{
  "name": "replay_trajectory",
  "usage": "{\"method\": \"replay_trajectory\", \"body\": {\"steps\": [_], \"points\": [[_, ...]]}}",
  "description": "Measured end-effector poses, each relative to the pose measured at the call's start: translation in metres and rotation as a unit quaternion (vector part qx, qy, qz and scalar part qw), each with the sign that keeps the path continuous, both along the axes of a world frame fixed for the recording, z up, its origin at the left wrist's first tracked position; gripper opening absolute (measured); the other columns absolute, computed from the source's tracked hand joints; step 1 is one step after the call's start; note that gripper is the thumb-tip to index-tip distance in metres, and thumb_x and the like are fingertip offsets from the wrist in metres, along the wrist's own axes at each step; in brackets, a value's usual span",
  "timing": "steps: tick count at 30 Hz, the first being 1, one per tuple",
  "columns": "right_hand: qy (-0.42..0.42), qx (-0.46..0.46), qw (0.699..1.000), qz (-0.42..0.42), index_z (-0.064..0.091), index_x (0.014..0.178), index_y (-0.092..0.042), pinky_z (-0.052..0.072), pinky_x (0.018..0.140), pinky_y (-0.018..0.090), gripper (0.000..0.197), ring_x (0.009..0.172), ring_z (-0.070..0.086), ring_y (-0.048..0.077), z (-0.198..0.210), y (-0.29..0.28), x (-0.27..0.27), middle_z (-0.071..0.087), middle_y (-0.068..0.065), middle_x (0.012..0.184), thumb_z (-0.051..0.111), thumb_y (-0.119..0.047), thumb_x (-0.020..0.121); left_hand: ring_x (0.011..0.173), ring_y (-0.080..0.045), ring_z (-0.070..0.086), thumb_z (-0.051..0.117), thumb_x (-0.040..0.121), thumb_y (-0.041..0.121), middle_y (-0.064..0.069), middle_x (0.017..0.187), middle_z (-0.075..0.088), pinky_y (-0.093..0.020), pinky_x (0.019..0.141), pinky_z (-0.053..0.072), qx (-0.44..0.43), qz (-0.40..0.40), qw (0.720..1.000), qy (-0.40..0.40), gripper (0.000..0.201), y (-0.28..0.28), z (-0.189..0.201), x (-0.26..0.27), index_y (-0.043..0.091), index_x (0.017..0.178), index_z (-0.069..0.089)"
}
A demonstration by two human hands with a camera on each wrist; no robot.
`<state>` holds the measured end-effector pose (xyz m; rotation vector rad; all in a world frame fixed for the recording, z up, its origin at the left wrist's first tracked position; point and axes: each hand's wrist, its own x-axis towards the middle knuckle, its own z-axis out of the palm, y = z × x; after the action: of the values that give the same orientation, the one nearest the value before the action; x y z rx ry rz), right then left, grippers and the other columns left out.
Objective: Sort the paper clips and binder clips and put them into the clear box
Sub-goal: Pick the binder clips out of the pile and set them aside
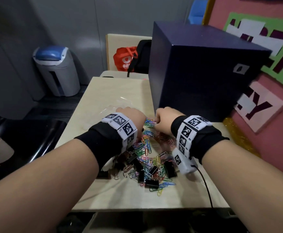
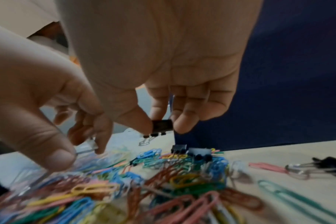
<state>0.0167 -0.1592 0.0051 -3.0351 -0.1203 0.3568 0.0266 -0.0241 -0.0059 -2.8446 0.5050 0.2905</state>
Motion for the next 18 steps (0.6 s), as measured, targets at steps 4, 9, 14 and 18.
{"method": "replay_trajectory", "body": {"steps": [4, 9, 14, 18], "points": [[-0.015, 0.01, 0.995, -0.101, 0.053, 0.115, -0.015, 0.051, 0.078, 0.034, 0.034, 0.091, 0.056, 0.027, 0.007, -0.028, 0.003, 0.048, 0.009, 0.121, 0.054, -0.033, 0.086, 0.089, -0.026, 0.062, 0.061, 0.088, 0.045, -0.006, 0.096, 0.065, -0.032, 0.064, 0.042, -0.033, -0.052, 0.998, 0.004, 0.037, -0.012, 0.018, 0.001, 0.011, 0.103, 0.064], [0.052, -0.093, 0.975, -0.193, 0.053, 0.126, -0.009, 0.049, 0.072, 0.034, 0.041, 0.101, 0.062, 0.031, 0.012, -0.059, 0.004, 0.05, 0.015, 0.129, 0.054, -0.026, 0.089, 0.073, -0.024, 0.055, 0.057, 0.091, 0.045, 0.0, 0.065, 0.049, -0.032, 0.062, 0.042, -0.101, -0.051, 0.993, -0.023, 0.037, -0.035, 0.022, 0.003, 0.008, 0.088, 0.059], [0.099, -0.192, 0.954, -0.206, 0.059, 0.122, -0.006, 0.049, 0.088, 0.034, 0.034, 0.114, 0.059, 0.027, -0.001, -0.084, 0.006, 0.058, 0.011, 0.126, 0.054, -0.02, 0.091, 0.072, -0.022, 0.051, 0.053, 0.092, 0.05, 0.001, 0.063, 0.042, -0.031, 0.062, 0.041, -0.126, -0.046, 0.991, -0.017, 0.04, -0.061, 0.012, 0.001, 0.011, 0.084, 0.053], [0.102, -0.216, 0.942, -0.234, 0.054, 0.13, -0.006, 0.045, 0.099, 0.035, 0.037, 0.122, 0.054, 0.026, -0.012, -0.098, 0.011, 0.054, 0.01, 0.132, 0.052, -0.016, 0.095, 0.071, -0.021, 0.054, 0.056, 0.09, 0.049, 0.001, 0.066, 0.05, -0.03, 0.061, 0.042, -0.174, -0.011, 0.985, 0.004, 0.039, -0.077, 0.008, 0.005, 0.011, 0.083, 0.056]]}}
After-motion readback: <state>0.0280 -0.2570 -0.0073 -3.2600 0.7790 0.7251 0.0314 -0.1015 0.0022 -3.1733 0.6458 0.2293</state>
